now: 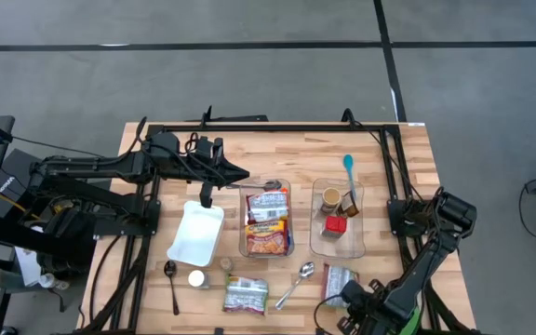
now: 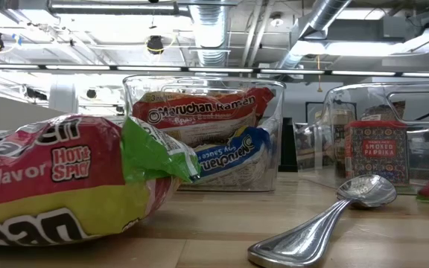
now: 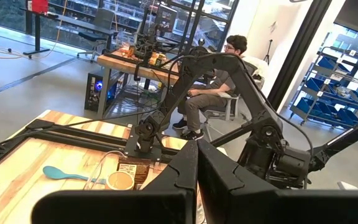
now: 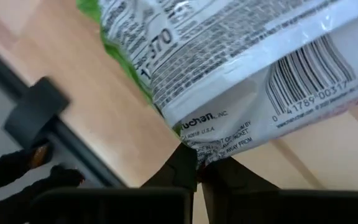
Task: Pick & Place Food Item
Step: Put the right green noodle pack into the left transparent bin
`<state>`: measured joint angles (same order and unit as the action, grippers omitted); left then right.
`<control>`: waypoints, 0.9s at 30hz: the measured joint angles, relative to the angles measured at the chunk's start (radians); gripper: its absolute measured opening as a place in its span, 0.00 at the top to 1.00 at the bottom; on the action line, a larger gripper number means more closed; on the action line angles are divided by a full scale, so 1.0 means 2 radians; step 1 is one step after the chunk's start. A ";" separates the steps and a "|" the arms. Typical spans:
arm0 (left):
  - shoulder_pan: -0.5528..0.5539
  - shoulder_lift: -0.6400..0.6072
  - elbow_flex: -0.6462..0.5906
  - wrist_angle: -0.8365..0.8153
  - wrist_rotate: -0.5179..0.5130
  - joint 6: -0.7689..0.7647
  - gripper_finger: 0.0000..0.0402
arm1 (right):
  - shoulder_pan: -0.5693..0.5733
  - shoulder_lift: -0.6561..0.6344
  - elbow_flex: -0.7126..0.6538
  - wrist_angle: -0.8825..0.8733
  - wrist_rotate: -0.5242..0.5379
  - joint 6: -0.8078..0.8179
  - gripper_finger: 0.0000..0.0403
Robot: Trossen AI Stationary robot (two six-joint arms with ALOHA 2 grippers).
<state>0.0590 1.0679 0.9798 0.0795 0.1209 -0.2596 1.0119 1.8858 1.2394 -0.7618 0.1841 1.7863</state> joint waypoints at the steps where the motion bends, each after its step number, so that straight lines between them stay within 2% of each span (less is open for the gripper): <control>1: 0.000 0.000 0.000 0.000 0.000 0.000 1.00 | 0.000 0.000 0.006 -0.004 0.000 -0.004 0.98; 11: 0.000 0.000 0.000 0.000 0.000 0.000 1.00 | -0.001 0.000 0.099 -0.105 0.000 -0.047 0.99; 19: 0.000 0.000 0.000 0.000 0.000 0.000 1.00 | -0.016 0.000 0.204 -0.197 -0.001 -0.110 0.99; 27: 0.000 0.000 0.000 0.000 0.000 0.000 1.00 | -0.047 0.000 0.299 -0.247 0.000 -0.189 0.99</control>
<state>0.0591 1.0676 0.9798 0.0798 0.1208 -0.2596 0.9170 1.8858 1.8383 -1.2553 0.1837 1.4077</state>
